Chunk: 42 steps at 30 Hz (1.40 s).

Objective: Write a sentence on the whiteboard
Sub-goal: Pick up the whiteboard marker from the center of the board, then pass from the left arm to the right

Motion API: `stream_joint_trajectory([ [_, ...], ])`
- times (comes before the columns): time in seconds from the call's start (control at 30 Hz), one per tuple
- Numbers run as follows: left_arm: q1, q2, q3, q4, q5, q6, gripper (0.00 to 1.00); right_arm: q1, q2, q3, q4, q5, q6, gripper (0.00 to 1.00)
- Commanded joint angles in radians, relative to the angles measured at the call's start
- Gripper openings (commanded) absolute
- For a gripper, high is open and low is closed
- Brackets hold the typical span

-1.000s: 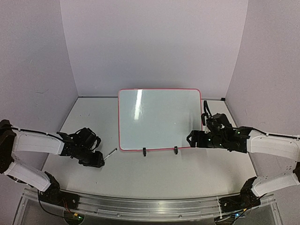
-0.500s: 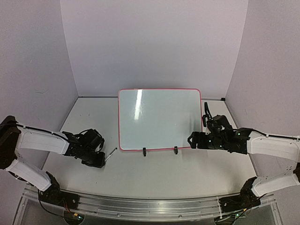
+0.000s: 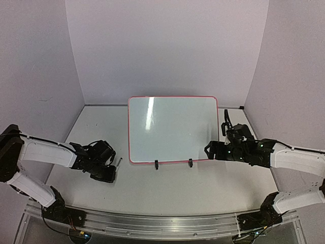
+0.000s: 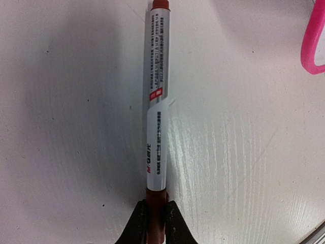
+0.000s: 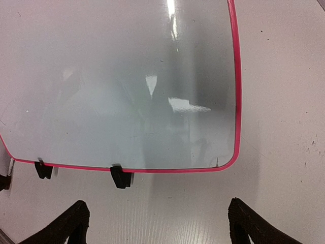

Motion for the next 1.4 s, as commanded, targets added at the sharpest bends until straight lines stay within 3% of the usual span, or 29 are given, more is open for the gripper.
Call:
stream_joint_trajectory([
  [0.0,-0.01,-0.022,-0.02,-0.074,0.01,-0.032,0.0,-0.004,-0.008,0.002,0.011,0.017,0.019,0.91],
  [0.27,-0.011,-0.272,-0.061,-0.142,-0.122,-0.127,0.0,-0.005,-0.036,0.097,-0.099,-0.066,-0.014,0.96],
  [0.4,-0.01,-0.413,-0.008,-0.203,-0.171,-0.107,0.0,-0.029,-0.032,0.175,-0.155,-0.181,-0.041,0.98],
  [0.5,-0.011,-0.457,0.077,-0.205,-0.13,-0.021,0.0,-0.068,-0.005,0.225,-0.161,-0.342,-0.059,0.98],
  [0.67,-0.012,-0.462,0.184,-0.154,0.058,0.156,0.0,-0.138,0.057,0.321,-0.164,-0.648,-0.099,0.98],
  [0.83,-0.03,-0.414,0.228,-0.056,0.284,0.222,0.0,-0.168,0.137,0.401,-0.167,-0.955,-0.097,0.98],
  [0.93,-0.113,-0.338,0.277,-0.032,0.304,0.239,0.0,-0.166,0.174,0.436,-0.18,-1.091,-0.081,0.95],
  [1.17,-0.318,-0.113,0.455,-0.004,0.354,0.295,0.0,-0.137,0.195,0.452,-0.191,-1.21,-0.077,0.92],
  [1.37,-0.371,0.016,0.542,0.054,0.462,0.311,0.0,-0.096,0.216,0.432,-0.206,-1.272,-0.09,0.82],
])
